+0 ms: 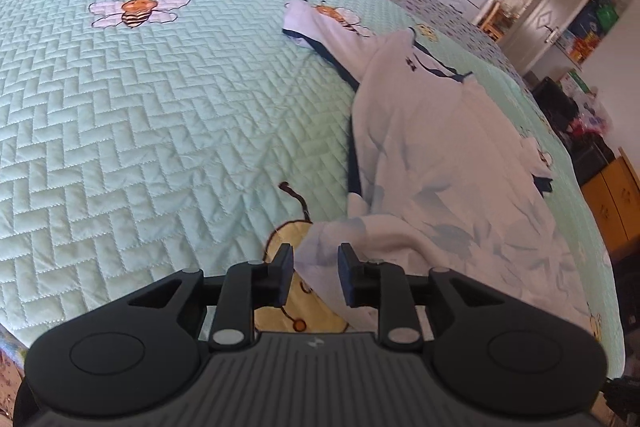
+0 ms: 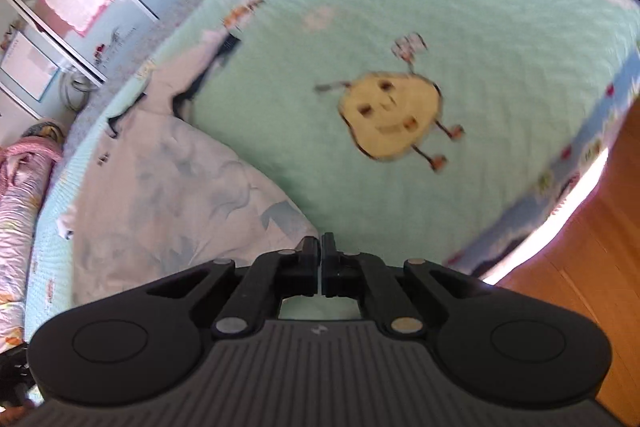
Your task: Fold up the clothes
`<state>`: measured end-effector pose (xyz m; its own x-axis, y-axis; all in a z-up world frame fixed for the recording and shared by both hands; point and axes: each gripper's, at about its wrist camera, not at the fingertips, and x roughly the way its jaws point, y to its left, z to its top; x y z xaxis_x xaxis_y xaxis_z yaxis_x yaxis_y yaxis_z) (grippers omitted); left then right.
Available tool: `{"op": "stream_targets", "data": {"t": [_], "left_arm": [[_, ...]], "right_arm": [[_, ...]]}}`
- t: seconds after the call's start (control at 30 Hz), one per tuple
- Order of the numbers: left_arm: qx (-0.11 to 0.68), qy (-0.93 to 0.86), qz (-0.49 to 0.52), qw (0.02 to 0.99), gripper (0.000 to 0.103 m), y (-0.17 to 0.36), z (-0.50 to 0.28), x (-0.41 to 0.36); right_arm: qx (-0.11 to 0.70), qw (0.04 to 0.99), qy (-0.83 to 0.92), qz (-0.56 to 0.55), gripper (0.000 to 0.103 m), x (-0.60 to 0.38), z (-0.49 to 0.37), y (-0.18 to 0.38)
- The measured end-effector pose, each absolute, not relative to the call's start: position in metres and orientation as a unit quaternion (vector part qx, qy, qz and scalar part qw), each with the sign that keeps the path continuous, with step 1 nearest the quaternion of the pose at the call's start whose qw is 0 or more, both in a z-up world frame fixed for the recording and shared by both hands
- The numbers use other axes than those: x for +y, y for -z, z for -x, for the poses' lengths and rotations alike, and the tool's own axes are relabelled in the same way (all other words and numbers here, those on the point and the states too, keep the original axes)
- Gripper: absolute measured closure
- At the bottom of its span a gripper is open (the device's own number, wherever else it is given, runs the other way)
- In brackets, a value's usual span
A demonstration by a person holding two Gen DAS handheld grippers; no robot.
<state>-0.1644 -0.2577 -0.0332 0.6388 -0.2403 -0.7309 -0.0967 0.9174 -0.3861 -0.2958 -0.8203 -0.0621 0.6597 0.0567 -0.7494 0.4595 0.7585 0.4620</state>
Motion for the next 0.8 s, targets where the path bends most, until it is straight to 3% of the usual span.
{"op": "stream_targets", "data": {"t": [0.1, 0.17, 0.27, 0.57, 0.8], "left_arm": [[0.425, 0.041, 0.193, 0.883, 0.071, 0.031, 0.175, -0.256], [0.427, 0.040, 0.190, 0.883, 0.068, 0.032, 0.182, -0.253], [0.436, 0.032, 0.184, 0.880, 0.067, 0.037, 0.188, -0.249], [0.436, 0.033, 0.170, 0.883, 0.066, 0.035, 0.186, -0.260], [0.460, 0.045, 0.135, 0.876, 0.062, 0.043, 0.183, -0.273]], "right_arm": [[0.398, 0.859, 0.134, -0.291, 0.089, -0.810, 0.295, 0.069], [0.398, 0.867, 0.147, -0.263, 0.073, -0.806, 0.296, 0.067], [0.392, 0.883, 0.153, -0.207, 0.062, -0.802, 0.301, 0.060], [0.392, 0.902, 0.167, -0.077, 0.054, -0.790, 0.307, 0.044], [0.376, 0.925, 0.056, 0.008, 0.054, -0.763, 0.307, 0.051]]}}
